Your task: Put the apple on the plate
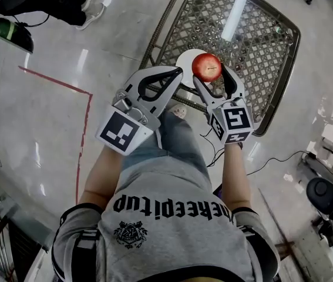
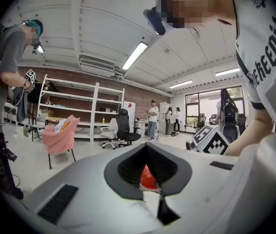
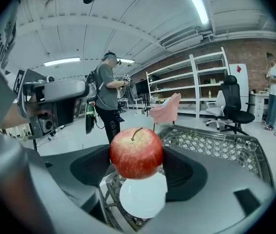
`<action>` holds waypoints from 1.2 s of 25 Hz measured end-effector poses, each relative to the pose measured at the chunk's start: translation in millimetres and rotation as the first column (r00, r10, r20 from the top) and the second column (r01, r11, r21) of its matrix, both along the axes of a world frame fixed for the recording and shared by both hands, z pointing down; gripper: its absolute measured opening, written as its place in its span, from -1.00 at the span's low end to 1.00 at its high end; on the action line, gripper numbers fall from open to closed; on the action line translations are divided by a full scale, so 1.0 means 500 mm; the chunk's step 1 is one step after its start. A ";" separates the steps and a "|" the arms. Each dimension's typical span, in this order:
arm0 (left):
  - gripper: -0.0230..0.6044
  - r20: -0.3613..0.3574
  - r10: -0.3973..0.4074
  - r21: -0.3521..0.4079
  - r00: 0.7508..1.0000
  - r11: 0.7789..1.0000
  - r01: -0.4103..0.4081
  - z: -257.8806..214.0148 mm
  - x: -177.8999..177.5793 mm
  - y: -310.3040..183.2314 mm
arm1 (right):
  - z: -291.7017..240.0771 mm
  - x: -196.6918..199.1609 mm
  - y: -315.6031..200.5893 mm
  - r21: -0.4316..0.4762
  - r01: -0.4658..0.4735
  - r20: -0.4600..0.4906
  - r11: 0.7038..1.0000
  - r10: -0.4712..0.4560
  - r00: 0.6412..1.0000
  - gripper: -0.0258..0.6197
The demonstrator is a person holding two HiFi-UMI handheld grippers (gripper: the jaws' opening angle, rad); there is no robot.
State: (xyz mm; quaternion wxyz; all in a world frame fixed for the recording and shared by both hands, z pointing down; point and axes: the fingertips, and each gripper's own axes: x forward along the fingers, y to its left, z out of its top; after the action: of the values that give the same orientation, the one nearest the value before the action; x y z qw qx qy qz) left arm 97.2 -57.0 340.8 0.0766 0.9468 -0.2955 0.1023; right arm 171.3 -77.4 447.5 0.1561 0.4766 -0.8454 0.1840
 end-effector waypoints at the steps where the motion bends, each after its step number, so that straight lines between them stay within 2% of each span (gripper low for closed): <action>1: -0.85 0.000 0.001 -0.004 1.000 1.000 -0.001 0.003 0.002 -0.001 | 0.008 0.000 -0.002 -0.006 0.001 -0.002 1.000 -0.002 1.000 0.20; 18: -0.85 0.030 0.008 -0.047 1.000 0.999 -0.007 0.067 0.012 -0.030 | 0.157 0.001 -0.022 -0.122 0.000 -0.014 0.992 -0.001 1.000 0.20; 30: -0.85 0.043 0.006 -0.047 0.999 0.999 -0.004 0.084 0.007 -0.037 | 0.237 -0.002 -0.021 -0.191 -0.008 -0.029 0.982 0.002 1.000 0.20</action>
State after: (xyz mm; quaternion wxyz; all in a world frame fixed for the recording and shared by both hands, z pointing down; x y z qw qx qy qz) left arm 100.5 -75.4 382.6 0.0921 0.9429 -0.2924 0.1300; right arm 170.5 -88.1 566.1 0.2124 0.4642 -0.8203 0.2577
